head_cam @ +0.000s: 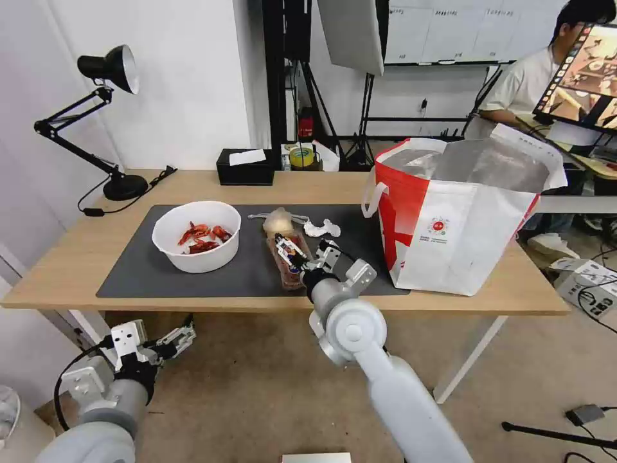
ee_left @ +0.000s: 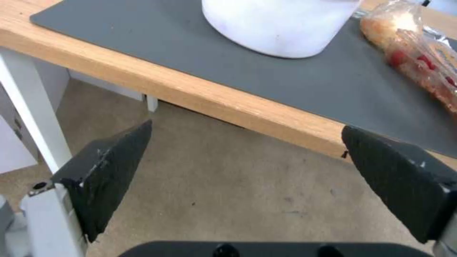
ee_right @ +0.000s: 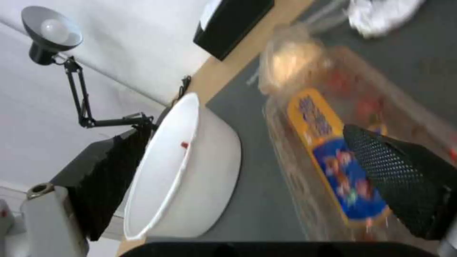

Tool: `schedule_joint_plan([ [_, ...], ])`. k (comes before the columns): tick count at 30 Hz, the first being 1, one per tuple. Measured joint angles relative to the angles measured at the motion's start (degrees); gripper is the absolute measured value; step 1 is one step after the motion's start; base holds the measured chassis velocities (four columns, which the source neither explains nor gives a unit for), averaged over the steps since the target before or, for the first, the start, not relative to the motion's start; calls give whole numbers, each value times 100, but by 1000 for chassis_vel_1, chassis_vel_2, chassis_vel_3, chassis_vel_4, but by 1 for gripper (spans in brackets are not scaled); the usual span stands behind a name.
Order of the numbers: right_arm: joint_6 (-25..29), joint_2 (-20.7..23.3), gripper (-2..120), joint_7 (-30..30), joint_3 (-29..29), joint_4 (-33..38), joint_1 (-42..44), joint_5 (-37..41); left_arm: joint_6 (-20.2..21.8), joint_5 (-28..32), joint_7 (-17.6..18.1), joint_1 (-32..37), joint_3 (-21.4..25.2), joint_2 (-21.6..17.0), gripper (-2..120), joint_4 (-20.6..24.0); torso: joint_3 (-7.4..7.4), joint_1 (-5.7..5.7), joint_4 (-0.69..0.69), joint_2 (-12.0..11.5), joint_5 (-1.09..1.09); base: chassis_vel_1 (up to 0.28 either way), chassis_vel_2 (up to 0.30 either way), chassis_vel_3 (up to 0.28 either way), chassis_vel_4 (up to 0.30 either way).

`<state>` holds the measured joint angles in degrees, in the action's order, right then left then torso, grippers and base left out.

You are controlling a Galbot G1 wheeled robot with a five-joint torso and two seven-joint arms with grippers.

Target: Pick up the trash from the table and place it into the takeout bag.

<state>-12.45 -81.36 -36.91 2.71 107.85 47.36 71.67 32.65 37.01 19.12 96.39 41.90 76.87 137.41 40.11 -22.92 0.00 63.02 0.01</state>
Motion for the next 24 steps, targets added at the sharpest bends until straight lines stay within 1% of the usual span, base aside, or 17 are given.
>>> schedule_joint_plan([
  [2,-108,228,100,62,72,-69,-312,62,1,4,1,15,4,-4,100,8,0,0,0,0,-1,0,0,0,0],
  [3,-234,421,100,147,160,-127,-599,102,0,5,2,29,4,-3,100,9,0,0,-1,-1,0,0,0,0,0],
  [4,-234,421,100,147,160,-127,-599,102,0,5,2,29,4,-3,100,9,0,0,-1,-1,0,0,0,0,0],
  [7,-706,1005,100,477,486,-334,-1450,197,0,7,-1,38,-11,20,100,9,0,0,0,0,0,0,0,0,0],
  [8,-706,1005,100,477,486,-334,-1450,197,0,7,-1,38,-11,20,100,9,0,0,0,0,0,0,0,0,0],
  [10,-1158,1299,100,893,782,-657,-2071,193,0,8,0,7,-18,25,100,7,0,0,-1,0,-1,0,0,0,0],
  [11,-1306,1355,100,1050,886,-790,-2252,131,0,8,0,2,-22,27,100,8,0,0,-1,0,0,0,0,0,0],
  [12,-1306,1355,100,1050,886,-790,-2252,131,0,8,0,2,-22,27,100,8,0,0,-1,0,0,0,0,0,0],
  [15,-1762,1448,100,1912,1249,-1422,-2766,-572,1,8,0,1,-29,39,100,8,0,-1,1,0,-1,0,0,0,0],
  [16,-1762,1448,100,1912,1249,-1422,-2766,-572,1,8,0,1,-29,39,100,8,0,-1,1,0,-1,0,0,0,0],
  [19,-2068,1428,100,2699,1444,-1942,-3039,-1084,1,8,-1,36,-18,39,100,32,1,0,0,0,0,0,0,0,0],
  [20,-2068,1428,100,2699,1444,-1942,-3039,-1084,1,8,-1,36,-18,39,100,32,1,0,0,0,0,0,0,0,0],
  [22,-2110,1367,100,3295,1491,-2276,-3161,-1393,1,9,-5,77,19,22,100,54,0,0,0,0,0,0,0,0,0],
  [23,-2110,1367,100,3295,1491,-2276,-3161,-1393,1,9,-5,77,19,22,100,54,0,0,0,0,0,0,0,0,0],
  [24,-2110,1354,100,3567,1501,-2390,-3192,-1537,0,10,-8,93,37,17,100,63,0,0,1,0,-1,0,0,0,0],
])
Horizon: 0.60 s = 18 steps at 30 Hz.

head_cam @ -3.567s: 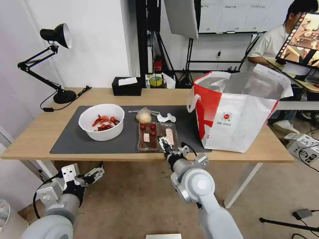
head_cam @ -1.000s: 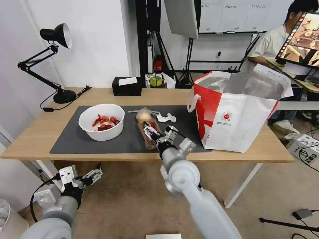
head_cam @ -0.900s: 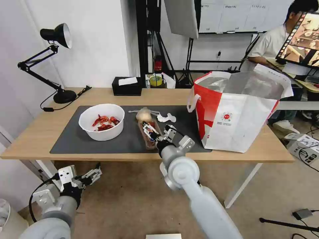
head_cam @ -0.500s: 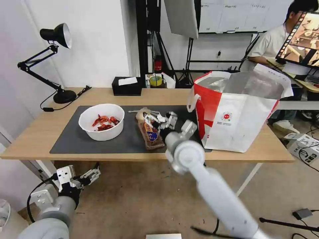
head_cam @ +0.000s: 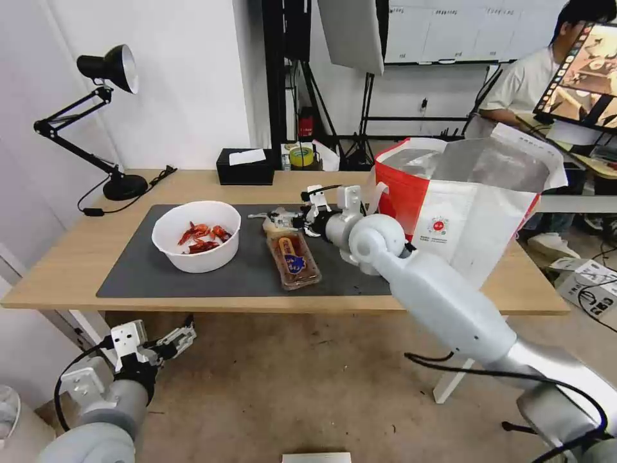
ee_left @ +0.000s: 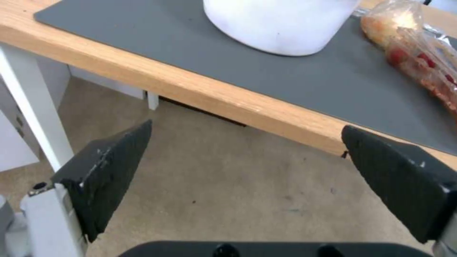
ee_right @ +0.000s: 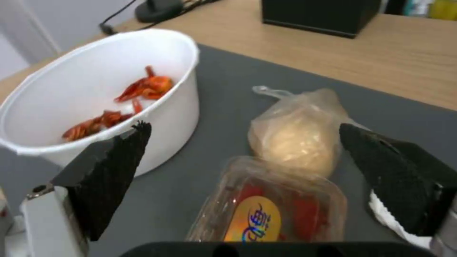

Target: Pick up the trash from the table and place it into the takeout bag.

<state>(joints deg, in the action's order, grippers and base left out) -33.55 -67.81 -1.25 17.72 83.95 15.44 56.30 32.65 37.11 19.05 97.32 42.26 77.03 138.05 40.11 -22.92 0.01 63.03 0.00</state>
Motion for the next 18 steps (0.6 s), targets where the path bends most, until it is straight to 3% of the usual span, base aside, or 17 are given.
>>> schedule_joint_plan([
  [4,129,33,100,802,62,-200,-35,-464,-9,5,-6,40,15,-6,100,21,0,1,-1,0,0,0,0,0,0],
  [12,273,99,97,1239,171,-428,-64,-740,-17,3,-8,48,-16,12,100,37,-1,0,-1,0,0,0,0,0,0],
  [18,348,118,76,1297,213,-480,-49,-797,-22,-1,-8,45,-22,15,100,50,-1,1,-1,0,0,0,0,0,0],
])
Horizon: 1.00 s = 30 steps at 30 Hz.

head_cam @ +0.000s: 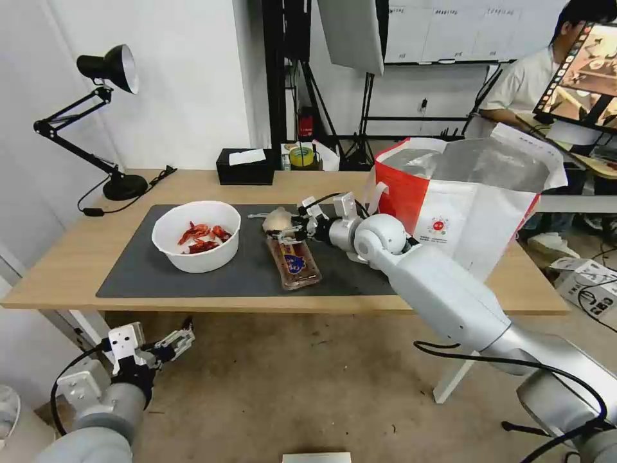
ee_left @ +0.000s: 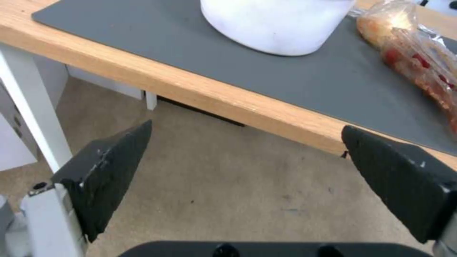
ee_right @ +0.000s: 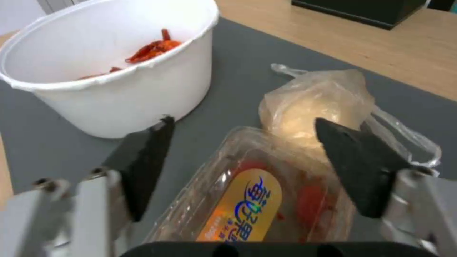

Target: Pick up the trash from the table and place it into the takeout bag.

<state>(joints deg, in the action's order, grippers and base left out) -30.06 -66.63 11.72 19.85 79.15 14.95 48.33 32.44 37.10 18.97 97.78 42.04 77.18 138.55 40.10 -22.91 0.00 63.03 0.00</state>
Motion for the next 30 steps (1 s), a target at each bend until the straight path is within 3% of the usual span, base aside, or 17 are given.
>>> schedule_joint_plan([
  [7,0,-1,52,6,37,-49,53,-4,-4,-3,-1,-7,-2,23,100,17,0,0,0,0,0,0,0,0,0],
  [8,-8,-1,41,5,37,-96,81,4,-11,-3,-9,-11,-3,23,100,24,0,0,0,0,0,0,0,0,0],
  [9,-8,-1,41,5,37,-96,81,4,-11,-3,-9,-11,-3,23,100,24,0,0,0,0,0,0,0,0,0],
  [11,-13,19,19,14,28,-179,140,32,-78,-2,-20,-21,-49,23,100,24,0,0,0,0,0,0,0,0,0],
  [16,-14,5,0,15,-2,-264,173,50,-123,3,-31,-42,-102,0,100,-7,0,0,1,0,0,0,0,0,0],
  [25,-14,-10,0,11,-28,-376,185,71,-184,541,-172,-158,-168,-161,100,-24,0,-1,0,0,0,0,0,0,0],
  [30,-14,-23,0,-5,-31,-381,190,86,-394,952,-382,-378,-295,-431,100,-187,0,-1,0,0,0,0,0,0,0],
])
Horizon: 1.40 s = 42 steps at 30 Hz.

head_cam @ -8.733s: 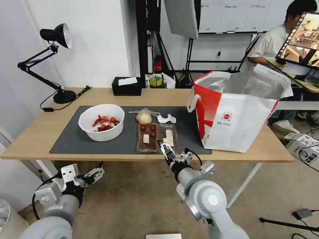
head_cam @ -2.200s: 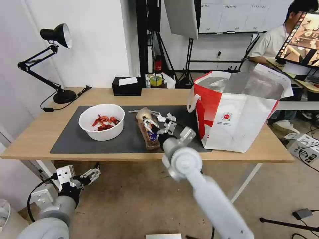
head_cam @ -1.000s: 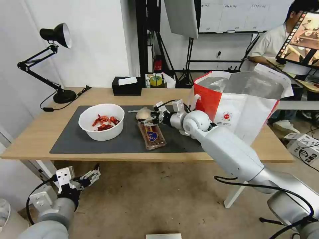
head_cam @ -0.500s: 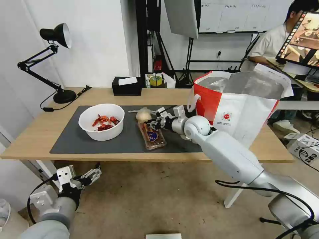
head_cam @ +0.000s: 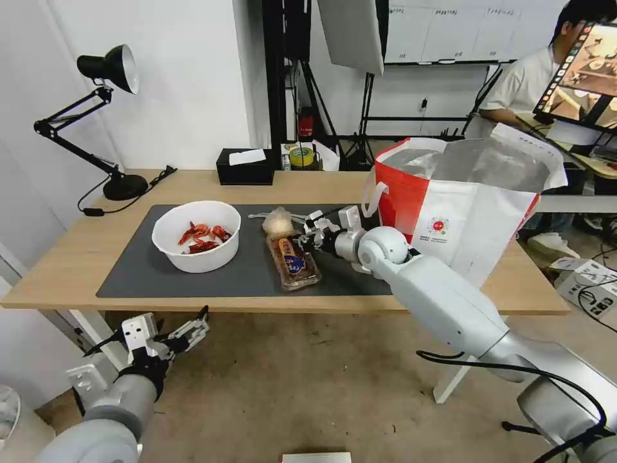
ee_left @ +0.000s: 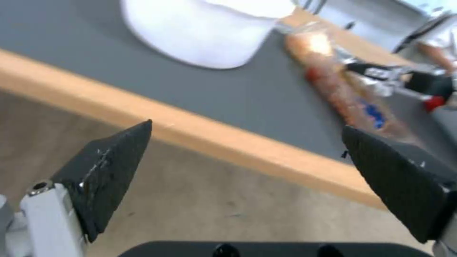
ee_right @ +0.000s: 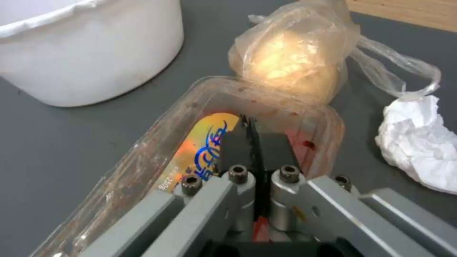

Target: Pick up the trash from the table and place it into the takeout bag.

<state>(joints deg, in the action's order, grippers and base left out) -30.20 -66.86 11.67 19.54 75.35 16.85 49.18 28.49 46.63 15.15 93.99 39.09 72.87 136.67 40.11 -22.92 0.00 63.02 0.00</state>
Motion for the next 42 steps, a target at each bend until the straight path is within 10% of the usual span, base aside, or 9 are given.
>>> schedule_joint_plan([
  [25,2,-357,0,-44,147,-192,-71,-5,-672,2052,-139,-1188,-795,-1603,100,-779,0,0,0,0,0,0,0,0,0],
  [42,3,-322,0,-121,168,-37,18,100,-708,2499,206,-1776,-1367,-1539,100,-1429,0,0,1,0,0,0,0,0,0],
])
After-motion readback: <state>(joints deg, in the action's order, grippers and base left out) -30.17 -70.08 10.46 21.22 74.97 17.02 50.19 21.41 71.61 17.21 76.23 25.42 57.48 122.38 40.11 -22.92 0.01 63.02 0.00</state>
